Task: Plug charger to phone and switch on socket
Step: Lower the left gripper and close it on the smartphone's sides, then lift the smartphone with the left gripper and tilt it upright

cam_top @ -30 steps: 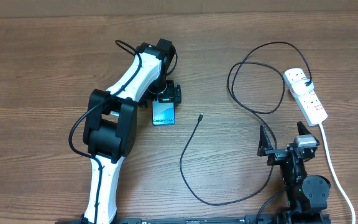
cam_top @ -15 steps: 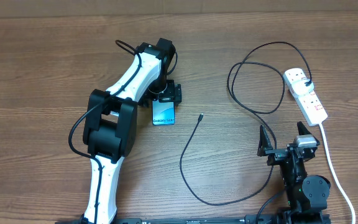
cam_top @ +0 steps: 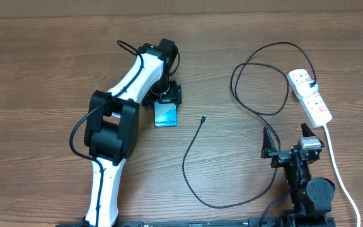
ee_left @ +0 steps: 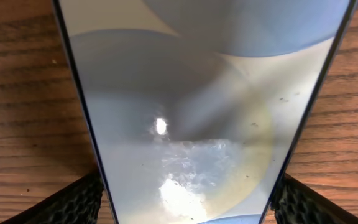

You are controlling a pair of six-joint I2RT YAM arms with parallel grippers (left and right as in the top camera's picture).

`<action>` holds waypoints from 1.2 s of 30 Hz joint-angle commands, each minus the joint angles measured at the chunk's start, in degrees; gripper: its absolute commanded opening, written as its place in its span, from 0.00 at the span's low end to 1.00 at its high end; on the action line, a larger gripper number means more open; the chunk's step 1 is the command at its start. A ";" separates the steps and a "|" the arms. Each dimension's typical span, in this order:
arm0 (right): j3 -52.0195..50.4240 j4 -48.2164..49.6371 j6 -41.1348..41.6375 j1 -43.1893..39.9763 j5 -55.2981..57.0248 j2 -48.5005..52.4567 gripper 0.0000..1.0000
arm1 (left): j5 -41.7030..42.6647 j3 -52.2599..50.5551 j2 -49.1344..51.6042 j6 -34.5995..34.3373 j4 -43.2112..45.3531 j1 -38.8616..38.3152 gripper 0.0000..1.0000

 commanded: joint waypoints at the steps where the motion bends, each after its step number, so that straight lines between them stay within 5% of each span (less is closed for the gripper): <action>1: -0.57 0.33 -0.24 -0.20 0.52 -0.57 1.00 | 4.35 -2.58 4.11 0.61 1.46 -1.25 0.77; 21: -0.57 0.33 -0.24 -0.20 0.52 -0.57 1.00 | 5.07 4.52 4.09 -0.66 -4.52 -1.05 0.70; 36: -0.57 0.33 -0.24 -0.20 0.52 -0.57 1.00 | 22.82 16.76 4.07 -0.50 -13.62 1.29 0.69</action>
